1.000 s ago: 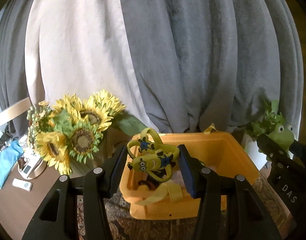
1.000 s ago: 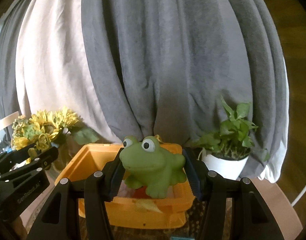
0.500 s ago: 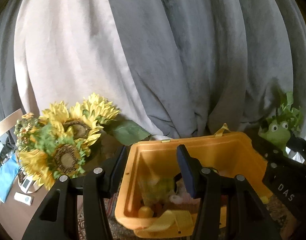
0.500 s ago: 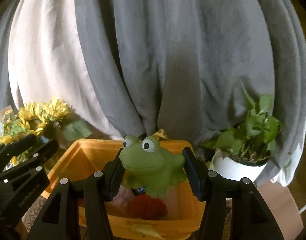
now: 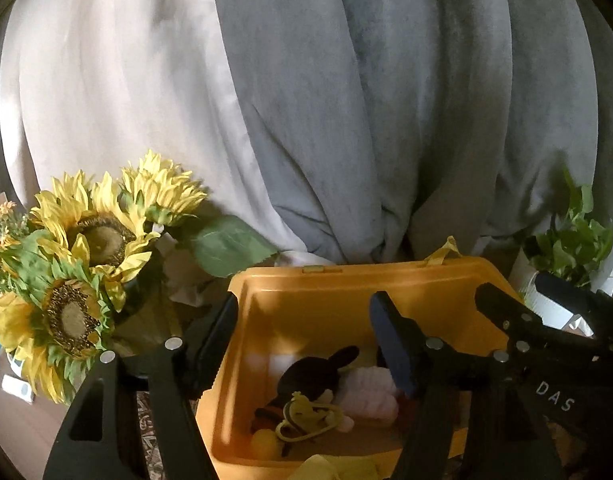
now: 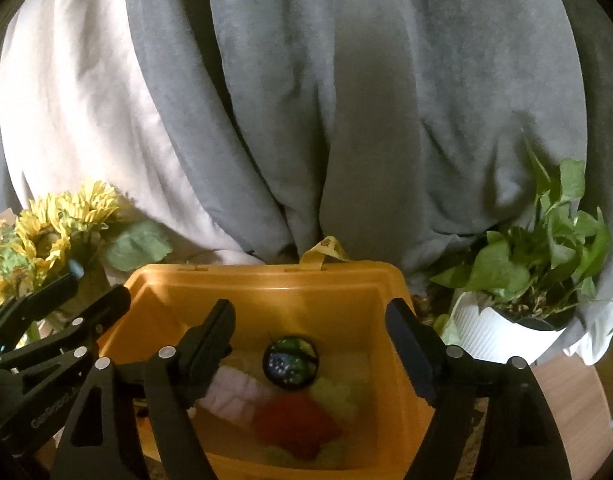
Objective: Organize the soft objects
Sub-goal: 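Withdraw both tools from the crate toward the pink sponge and blue box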
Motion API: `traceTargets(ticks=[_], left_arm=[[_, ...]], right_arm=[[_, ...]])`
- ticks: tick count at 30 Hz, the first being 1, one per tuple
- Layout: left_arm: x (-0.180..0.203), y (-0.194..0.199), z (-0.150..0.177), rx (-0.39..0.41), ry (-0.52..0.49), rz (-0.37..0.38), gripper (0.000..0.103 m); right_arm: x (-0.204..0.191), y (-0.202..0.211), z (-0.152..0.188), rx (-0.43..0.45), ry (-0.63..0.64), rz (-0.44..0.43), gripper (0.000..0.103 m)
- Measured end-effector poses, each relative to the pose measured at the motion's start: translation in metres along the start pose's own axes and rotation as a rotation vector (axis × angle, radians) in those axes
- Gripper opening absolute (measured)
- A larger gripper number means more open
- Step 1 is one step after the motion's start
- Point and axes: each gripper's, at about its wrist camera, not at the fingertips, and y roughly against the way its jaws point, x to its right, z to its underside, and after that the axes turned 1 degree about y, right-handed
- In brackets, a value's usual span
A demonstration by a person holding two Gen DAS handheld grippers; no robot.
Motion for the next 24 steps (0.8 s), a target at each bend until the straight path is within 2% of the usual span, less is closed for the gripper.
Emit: traceTargets(ticks=[6, 10, 12, 24], left_arm=[[0.002, 0.008, 0.002, -0.001, 0.004, 0.031, 0.077], [0.004, 0.031, 0.008, 0.026, 0.010, 0.058, 0.087], [0.007, 0.042, 0.013, 0.040, 0.000, 0.059, 0.088], [0.019, 0.108, 0.038, 0.109, -0.013, -0.026, 0.094]], right_arm=[[0.006, 0.014, -0.001, 0.021, -0.014, 0.015, 0.078], [0.012, 0.030, 0.002, 0.038, -0.033, 0.014, 0.078], [0.016, 0.039, 0.004, 0.045, -0.043, 0.012, 0.078], [0.024, 0.092, 0.025, 0.066, -0.052, 0.018, 0.078]])
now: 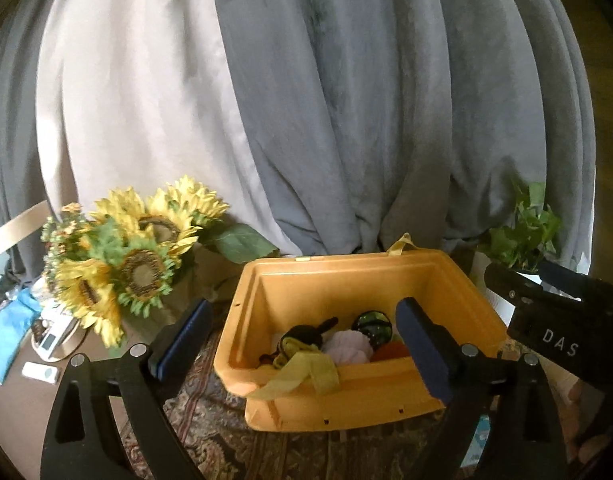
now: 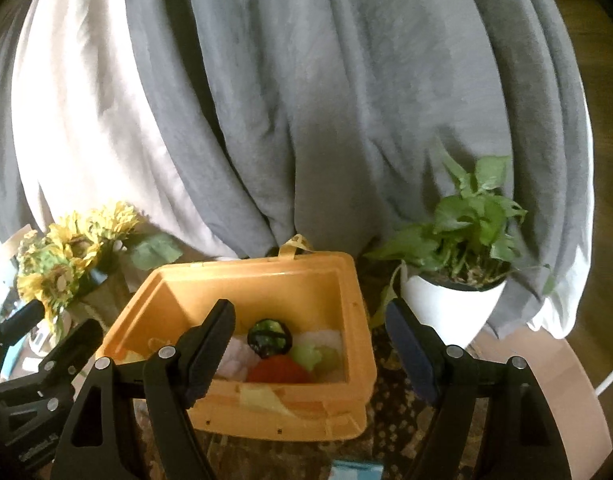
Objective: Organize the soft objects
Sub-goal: 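Withdraw both tools from the crate toward the pink sponge and blue box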
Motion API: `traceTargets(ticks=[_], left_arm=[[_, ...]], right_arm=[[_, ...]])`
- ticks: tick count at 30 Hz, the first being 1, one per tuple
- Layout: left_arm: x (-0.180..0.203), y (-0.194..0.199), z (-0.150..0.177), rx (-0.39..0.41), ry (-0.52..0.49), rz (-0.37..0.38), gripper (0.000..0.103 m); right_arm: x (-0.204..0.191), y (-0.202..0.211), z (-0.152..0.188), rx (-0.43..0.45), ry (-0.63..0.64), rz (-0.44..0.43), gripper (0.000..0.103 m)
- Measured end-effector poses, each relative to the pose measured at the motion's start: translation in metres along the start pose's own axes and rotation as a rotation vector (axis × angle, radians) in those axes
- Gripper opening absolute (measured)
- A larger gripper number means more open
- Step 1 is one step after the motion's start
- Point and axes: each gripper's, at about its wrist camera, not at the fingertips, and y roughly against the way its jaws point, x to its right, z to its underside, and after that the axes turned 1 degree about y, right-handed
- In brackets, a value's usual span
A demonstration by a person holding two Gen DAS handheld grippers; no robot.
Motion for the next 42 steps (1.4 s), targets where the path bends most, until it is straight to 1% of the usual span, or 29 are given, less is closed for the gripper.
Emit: traceTargets(ticks=[4, 15, 23, 27, 30, 32, 36, 38, 40, 42], left_arm=[[0.002, 0.020, 0.004, 0.006, 0.016, -0.005, 0.095], [0.020, 0.067, 0.018, 0.036, -0.010, -0.029, 0.095], [0.033, 0.090, 0.036, 0.031, -0.001, -0.065, 0.095], [0.037, 0.098, 0.046, 0.019, 0.002, -0.065, 0.095], [0.038, 0.100, 0.051, 0.012, -0.017, -0.044, 0.095], [0.038, 0.101, 0.056, 0.015, -0.028, -0.015, 0.095], [0.042, 0.099, 0.063, -0.006, -0.056, 0.047, 0.095], [0.046, 0.098, 0.069, -0.022, -0.069, 0.080, 0.095], [0.051, 0.096, 0.075, -0.040, -0.084, 0.102, 0.095], [0.055, 0.095, 0.079, -0.050, -0.090, 0.104, 0.095]], right_arm=[[0.002, 0.018, 0.005, 0.010, -0.004, 0.002, 0.078], [0.019, 0.058, 0.019, 0.028, -0.027, -0.009, 0.078], [0.032, 0.072, 0.033, 0.005, -0.017, -0.038, 0.078], [0.037, 0.078, 0.041, -0.013, -0.012, -0.044, 0.078], [0.038, 0.085, 0.047, -0.008, -0.012, -0.026, 0.078], [0.039, 0.089, 0.052, -0.009, -0.024, -0.003, 0.078], [0.045, 0.092, 0.060, -0.038, -0.058, 0.038, 0.078], [0.049, 0.093, 0.064, -0.057, -0.068, 0.045, 0.078], [0.054, 0.092, 0.069, -0.079, -0.085, 0.050, 0.078], [0.059, 0.092, 0.073, -0.094, -0.089, 0.050, 0.078]])
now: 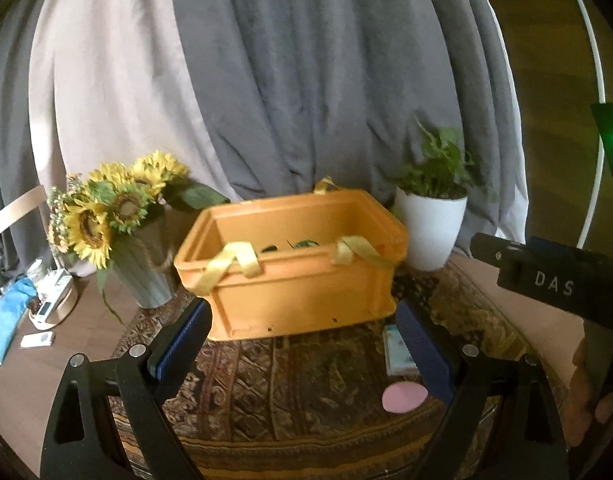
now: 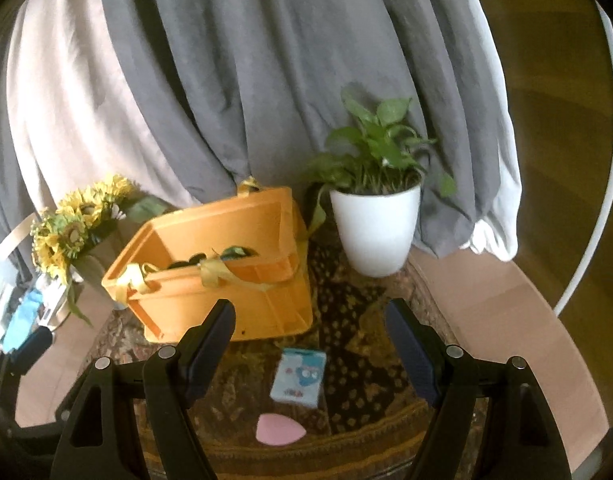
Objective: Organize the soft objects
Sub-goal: 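Withdraw both tools from the crate toward the pink sponge and blue box, then grasp the pink sponge with the left tool while the right tool grasps the blue box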
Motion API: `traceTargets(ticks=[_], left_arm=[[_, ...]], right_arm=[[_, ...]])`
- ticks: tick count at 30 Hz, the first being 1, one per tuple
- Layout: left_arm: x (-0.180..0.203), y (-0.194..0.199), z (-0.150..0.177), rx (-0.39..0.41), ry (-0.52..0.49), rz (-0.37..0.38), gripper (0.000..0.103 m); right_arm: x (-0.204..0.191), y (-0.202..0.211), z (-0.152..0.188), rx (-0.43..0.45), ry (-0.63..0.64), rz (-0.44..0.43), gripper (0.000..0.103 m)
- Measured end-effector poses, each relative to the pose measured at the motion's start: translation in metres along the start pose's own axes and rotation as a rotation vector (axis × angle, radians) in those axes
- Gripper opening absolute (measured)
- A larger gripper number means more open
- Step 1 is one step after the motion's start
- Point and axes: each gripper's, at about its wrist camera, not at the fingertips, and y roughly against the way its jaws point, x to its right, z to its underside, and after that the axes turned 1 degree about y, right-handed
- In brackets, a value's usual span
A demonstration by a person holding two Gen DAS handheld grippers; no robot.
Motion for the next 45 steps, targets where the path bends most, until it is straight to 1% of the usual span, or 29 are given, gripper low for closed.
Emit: traceTargets(ticks=[2, 5, 10, 17, 23, 28, 32, 36, 40, 44, 45], left_arm=[[0.008, -0.001, 0.004, -0.016, -0.003, -0.003, 0.095], [0.019, -0.002, 0.008, -0.027, 0.000, -0.017, 0.095], [0.044, -0.003, 0.019, -0.056, 0.050, -0.077, 0.095], [0.078, -0.006, 0.034, -0.106, 0.094, -0.161, 0.095], [0.098, -0.011, 0.047, -0.143, 0.111, -0.211, 0.094], [0.109, -0.025, 0.061, -0.192, 0.115, -0.230, 0.094], [0.115, -0.039, 0.072, -0.238, 0.124, -0.238, 0.094], [0.122, -0.053, 0.079, -0.263, 0.123, -0.245, 0.094], [0.126, -0.066, 0.083, -0.280, 0.113, -0.248, 0.094], [0.129, -0.079, 0.087, -0.293, 0.103, -0.251, 0.092], [0.129, -0.080, 0.088, -0.296, 0.102, -0.250, 0.090]], right_arm=[[0.004, -0.002, 0.002, -0.015, 0.013, -0.003, 0.078], [0.011, -0.009, 0.003, -0.045, 0.048, -0.041, 0.078], [0.021, -0.026, 0.002, -0.106, 0.148, -0.137, 0.078], [0.028, -0.043, 0.007, -0.156, 0.321, -0.260, 0.078], [0.027, -0.063, 0.015, -0.232, 0.435, -0.391, 0.078], [0.023, -0.085, 0.025, -0.303, 0.519, -0.482, 0.078], [0.023, -0.102, 0.034, -0.338, 0.569, -0.526, 0.078], [0.020, -0.118, 0.042, -0.387, 0.635, -0.587, 0.078], [0.018, -0.131, 0.050, -0.426, 0.709, -0.617, 0.078], [0.018, -0.144, 0.051, -0.445, 0.728, -0.636, 0.078], [0.017, -0.147, 0.051, -0.450, 0.730, -0.646, 0.078]])
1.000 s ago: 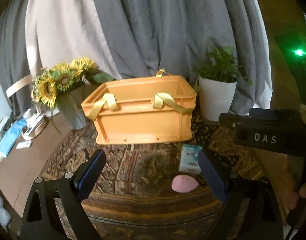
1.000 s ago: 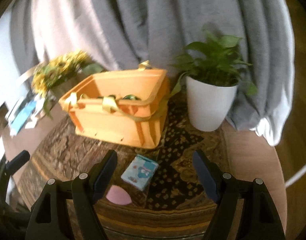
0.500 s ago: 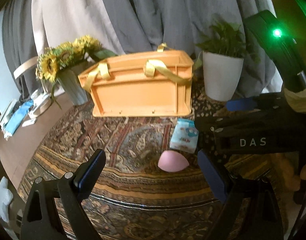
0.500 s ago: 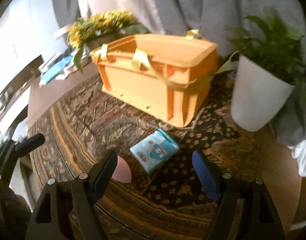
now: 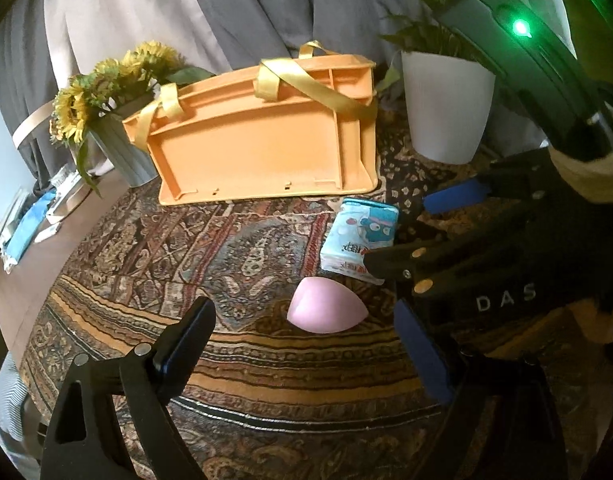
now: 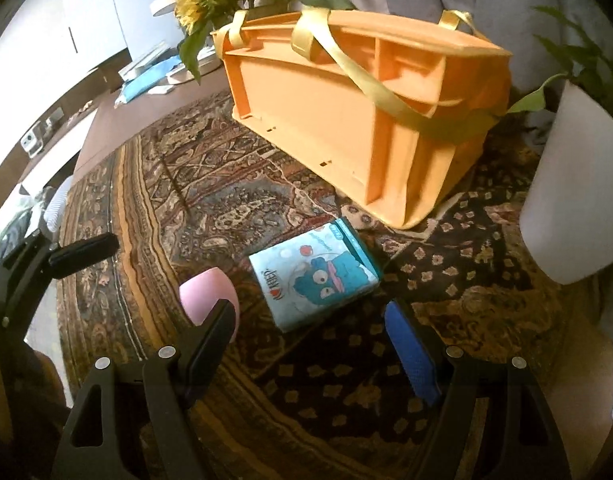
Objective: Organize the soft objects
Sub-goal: 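Grasp the pink sponge with the left tool while the right tool grasps the blue box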
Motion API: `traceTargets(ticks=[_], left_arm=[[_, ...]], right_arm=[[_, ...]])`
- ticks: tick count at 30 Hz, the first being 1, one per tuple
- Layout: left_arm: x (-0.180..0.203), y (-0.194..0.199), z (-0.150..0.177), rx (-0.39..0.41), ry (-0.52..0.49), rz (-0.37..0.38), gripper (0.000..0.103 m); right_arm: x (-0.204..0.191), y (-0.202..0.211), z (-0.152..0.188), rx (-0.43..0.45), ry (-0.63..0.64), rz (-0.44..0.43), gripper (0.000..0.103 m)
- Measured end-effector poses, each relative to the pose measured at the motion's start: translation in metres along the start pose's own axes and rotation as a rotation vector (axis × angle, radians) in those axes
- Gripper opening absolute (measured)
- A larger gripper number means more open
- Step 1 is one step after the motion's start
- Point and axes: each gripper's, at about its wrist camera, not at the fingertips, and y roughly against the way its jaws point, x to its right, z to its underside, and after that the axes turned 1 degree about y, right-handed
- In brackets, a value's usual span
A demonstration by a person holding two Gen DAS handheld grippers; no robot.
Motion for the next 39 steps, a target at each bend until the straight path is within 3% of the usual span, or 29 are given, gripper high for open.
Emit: traceTargets(ticks=[19, 29, 33, 39], left_arm=[[0.004, -0.039, 0.004, -0.075, -0.041, 0.041, 0.069], [0.005, -0.048, 0.004, -0.104, -0.034, 0.070, 0.062], [0.004, -0.050, 0.005, -0.114, -0.033, 0.084, 0.054], [0.003, -0.050, 0.005, -0.118, -0.029, 0.097, 0.052]], right_arm=[[0.004, -0.044, -0.008, -0.049, 0.131, -0.044, 0.078], [-0.001, -0.052, -0.015, -0.046, 0.221, 0.006, 0.078], [-0.003, -0.054, -0.017, -0.040, 0.254, 0.037, 0.084], [-0.003, -0.058, -0.019, -0.036, 0.265, 0.025, 0.084]])
